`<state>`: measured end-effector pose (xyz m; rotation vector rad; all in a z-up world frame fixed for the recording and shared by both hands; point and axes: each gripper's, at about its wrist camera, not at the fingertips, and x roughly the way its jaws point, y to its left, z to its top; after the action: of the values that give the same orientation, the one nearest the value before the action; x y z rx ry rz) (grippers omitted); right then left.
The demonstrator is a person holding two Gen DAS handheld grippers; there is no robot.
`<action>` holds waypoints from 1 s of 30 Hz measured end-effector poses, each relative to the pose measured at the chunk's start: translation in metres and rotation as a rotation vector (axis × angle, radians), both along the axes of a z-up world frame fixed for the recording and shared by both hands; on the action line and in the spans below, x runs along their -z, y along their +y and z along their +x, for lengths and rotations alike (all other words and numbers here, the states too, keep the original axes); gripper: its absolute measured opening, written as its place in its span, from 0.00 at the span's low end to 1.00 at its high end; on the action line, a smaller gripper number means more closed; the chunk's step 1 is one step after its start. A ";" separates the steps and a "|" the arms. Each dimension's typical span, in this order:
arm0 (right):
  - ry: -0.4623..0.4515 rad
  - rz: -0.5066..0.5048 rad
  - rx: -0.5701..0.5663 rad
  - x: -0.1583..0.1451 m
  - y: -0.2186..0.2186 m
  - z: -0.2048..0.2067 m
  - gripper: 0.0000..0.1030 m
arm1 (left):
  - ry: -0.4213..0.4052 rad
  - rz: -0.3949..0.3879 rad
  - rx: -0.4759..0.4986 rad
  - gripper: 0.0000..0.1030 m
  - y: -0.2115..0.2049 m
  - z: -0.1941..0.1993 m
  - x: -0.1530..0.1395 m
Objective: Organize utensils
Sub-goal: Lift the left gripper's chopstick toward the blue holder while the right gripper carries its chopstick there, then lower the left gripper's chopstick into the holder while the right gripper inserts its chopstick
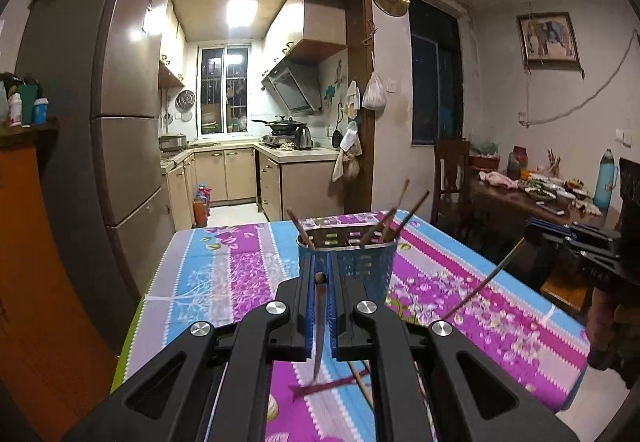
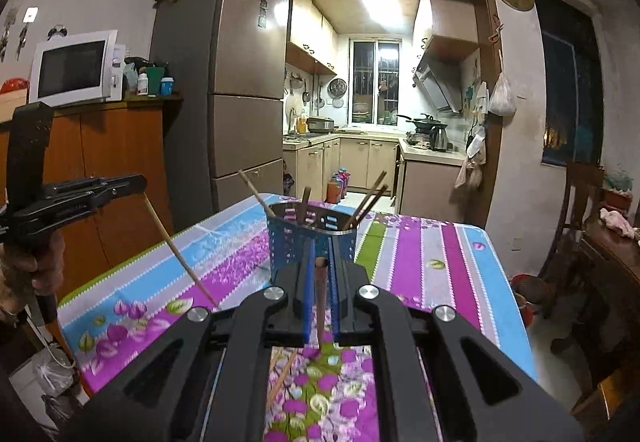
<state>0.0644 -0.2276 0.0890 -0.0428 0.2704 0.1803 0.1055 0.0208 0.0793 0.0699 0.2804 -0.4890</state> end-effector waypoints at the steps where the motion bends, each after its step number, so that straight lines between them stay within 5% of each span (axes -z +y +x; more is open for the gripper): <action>1: 0.001 0.006 -0.001 -0.003 -0.002 0.003 0.05 | 0.008 -0.007 0.003 0.07 0.000 0.004 -0.002; 16: -0.047 -0.003 -0.023 -0.055 -0.001 -0.002 0.05 | -0.030 -0.014 0.049 0.07 -0.019 0.003 -0.050; 30: -0.202 0.036 0.010 -0.143 -0.001 0.063 0.05 | -0.229 -0.121 0.018 0.07 -0.066 0.057 -0.154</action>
<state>0.1270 -0.2288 0.2317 -0.0238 0.0660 0.1700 0.1626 -0.0453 0.2337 0.0104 0.0256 -0.5094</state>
